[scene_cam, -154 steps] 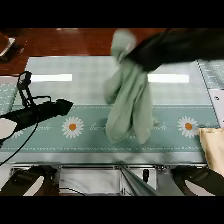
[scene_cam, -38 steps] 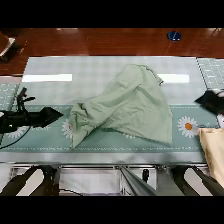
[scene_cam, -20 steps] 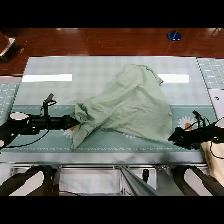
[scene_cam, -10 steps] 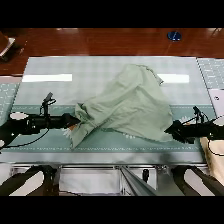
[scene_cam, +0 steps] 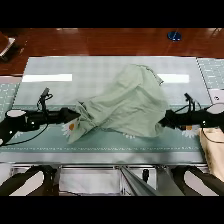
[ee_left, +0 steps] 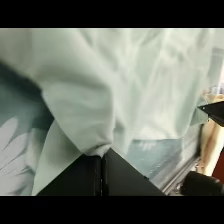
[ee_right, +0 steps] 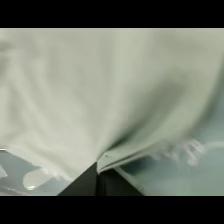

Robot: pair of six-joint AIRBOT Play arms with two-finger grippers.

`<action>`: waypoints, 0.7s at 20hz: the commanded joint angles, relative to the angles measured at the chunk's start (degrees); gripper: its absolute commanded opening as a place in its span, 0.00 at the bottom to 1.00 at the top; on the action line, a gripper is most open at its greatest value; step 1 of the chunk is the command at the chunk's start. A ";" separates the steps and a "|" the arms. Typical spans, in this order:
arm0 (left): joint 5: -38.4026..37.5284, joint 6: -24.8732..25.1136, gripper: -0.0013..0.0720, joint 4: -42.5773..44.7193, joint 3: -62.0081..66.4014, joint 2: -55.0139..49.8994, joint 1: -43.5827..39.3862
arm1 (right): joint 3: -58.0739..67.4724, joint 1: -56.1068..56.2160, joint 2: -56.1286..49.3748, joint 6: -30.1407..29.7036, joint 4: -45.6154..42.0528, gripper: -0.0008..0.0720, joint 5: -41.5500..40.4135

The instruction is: Fold the shirts.

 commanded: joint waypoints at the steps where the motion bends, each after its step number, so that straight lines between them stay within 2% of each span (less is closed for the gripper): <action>1: -6.36 0.02 0.04 -8.61 8.61 2.49 1.70 | 15.80 1.62 1.05 -1.27 1.81 0.03 6.10; 4: -5.88 -0.04 0.04 -17.20 22.88 8.94 4.09 | 37.99 1.62 4.42 0.66 0.96 0.03 6.54; 7: 0.33 -1.55 0.04 -16.17 38.95 15.47 7.61 | 58.47 1.62 6.78 2.75 -2.54 0.03 6.19; 10: 5.97 -8.09 0.04 -4.92 51.84 21.59 13.60 | 71.71 1.62 11.04 4.42 -8.15 0.03 6.40; 12: 6.80 -14.49 0.04 7.28 57.46 25.73 18.16 | 73.96 1.62 16.52 5.11 -12.59 0.03 6.29; 14: 6.78 -18.73 0.04 18.10 60.30 30.14 22.34 | 73.96 1.62 21.92 5.66 -17.44 0.03 7.45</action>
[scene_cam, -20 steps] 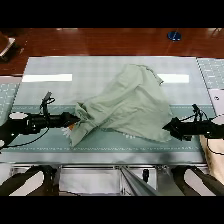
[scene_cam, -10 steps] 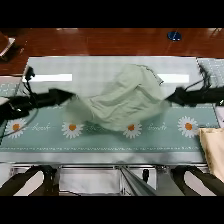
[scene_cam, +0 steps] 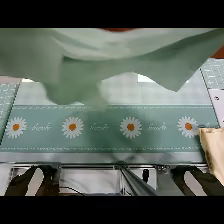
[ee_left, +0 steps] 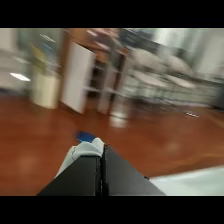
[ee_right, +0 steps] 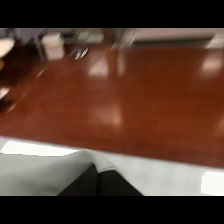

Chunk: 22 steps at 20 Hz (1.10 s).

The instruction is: Fold the shirts.

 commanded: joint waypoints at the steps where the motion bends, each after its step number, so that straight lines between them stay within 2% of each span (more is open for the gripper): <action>1: 2.51 -8.70 0.04 20.37 7.48 7.98 6.54 | 4.52 0.04 8.50 1.57 -9.55 0.03 1.40; 4: 0.68 -12.55 0.04 29.18 7.43 13.84 5.20 | 4.52 0.04 13.46 3.41 -15.32 0.03 4.94; 6: 0.35 -13.29 0.04 35.58 7.43 16.72 1.22 | 4.52 0.07 15.04 4.31 -17.20 0.03 9.22; 9: -1.03 -17.68 0.04 44.81 6.99 17.38 -5.07 | 3.06 0.09 15.10 5.07 -18.16 0.03 13.05; 13: -1.18 -17.90 0.04 42.58 0.04 13.29 -7.26 | -7.15 0.04 14.10 5.44 -17.53 0.03 11.93; 16: -1.14 -16.61 0.04 37.35 -5.75 6.34 -7.89 | -16.85 0.09 10.27 3.58 -10.38 0.03 10.34; 19: -0.61 -14.84 0.04 34.86 -9.16 -5.03 -13.11 | -25.83 0.09 2.69 -1.88 -0.11 0.03 5.29; 22: 6.03 -14.73 0.04 35.06 -9.20 -19.69 -19.91 | -28.33 0.09 -9.22 -4.57 2.16 0.03 -1.05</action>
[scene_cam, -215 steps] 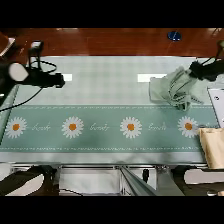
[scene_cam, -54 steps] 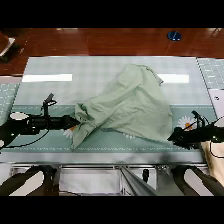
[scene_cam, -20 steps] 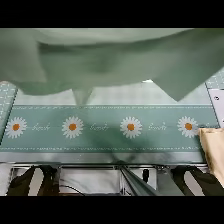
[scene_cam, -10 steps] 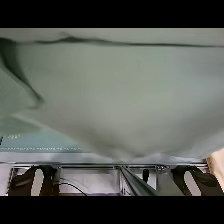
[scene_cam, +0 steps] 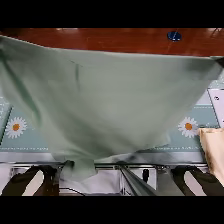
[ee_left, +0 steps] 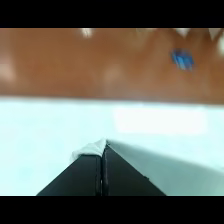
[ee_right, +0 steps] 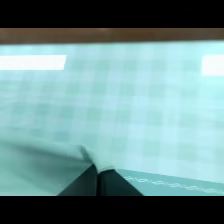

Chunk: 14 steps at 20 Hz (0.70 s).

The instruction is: Fold the shirts.

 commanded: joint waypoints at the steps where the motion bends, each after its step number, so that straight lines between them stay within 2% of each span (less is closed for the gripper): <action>1: 8.35 0.63 0.04 -1.25 -0.96 -15.91 -6.43 | -4.07 0.02 -13.38 -3.89 6.51 0.03 -8.37; 3: 12.63 0.57 0.04 -1.25 1.64 -24.92 -7.98 | -2.67 0.02 -22.27 -5.44 8.85 0.03 -12.46; 6: 14.05 -0.09 0.04 -1.09 8.92 -37.24 -8.22 | 4.63 0.02 -36.48 -6.43 11.28 0.03 -15.34; 10: 14.60 -7.08 0.04 -0.94 18.58 -49.51 -7.78 | 19.67 0.02 -53.22 -2.89 11.39 0.03 -15.43; 14: 13.27 -8.15 0.04 -0.98 22.40 -56.11 -8.22 | 28.52 0.02 -63.73 0.09 11.87 0.03 -15.19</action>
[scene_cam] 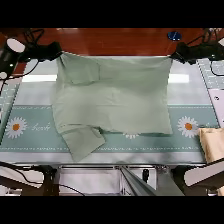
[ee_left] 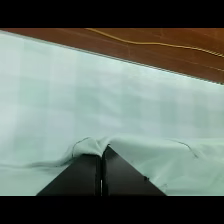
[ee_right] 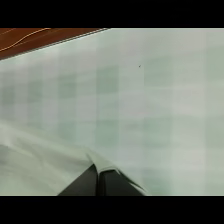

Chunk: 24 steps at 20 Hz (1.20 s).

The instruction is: Fold the shirts.

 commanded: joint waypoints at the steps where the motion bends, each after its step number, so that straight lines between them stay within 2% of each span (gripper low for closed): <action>1: -1.73 -1.79 0.04 0.02 3.04 -6.25 -0.28 | 6.16 0.02 -9.07 2.19 1.29 0.03 -0.39; 3: -5.77 -0.92 0.04 0.02 3.02 -7.82 -0.22 | 6.16 0.02 -10.71 2.16 1.18 0.03 0.87; 5: -11.58 4.66 0.04 0.07 3.02 -9.03 -0.42 | 6.16 0.02 -11.56 2.16 1.18 0.03 2.54; 9: -15.13 2.29 0.04 -0.04 3.08 -7.30 2.82 | 6.16 -1.53 -10.08 2.10 3.82 0.03 4.00; 13: -26.08 3.65 0.04 0.00 3.06 -5.07 6.21 | 6.16 -4.76 -8.20 0.76 5.40 0.03 14.60; 15: -30.56 6.43 0.04 0.55 2.78 -5.38 6.01 | 6.08 -5.33 -8.24 0.09 2.21 0.03 20.15; 18: -34.34 6.40 0.04 4.04 2.73 -6.34 6.08 | 6.10 -4.94 -8.24 0.15 -3.85 0.03 23.69; 20: -37.18 5.62 0.04 9.62 2.71 -7.28 6.03 | 6.10 -4.13 -8.31 0.20 -6.88 0.03 24.65; 21: -38.51 4.07 0.04 11.72 2.71 -7.85 6.05 | 6.08 -3.74 -8.50 0.33 -7.96 0.03 24.87; 24: -40.22 3.87 0.04 13.07 2.71 -8.46 6.05 | 5.73 -2.89 -10.29 0.98 -8.61 0.03 26.58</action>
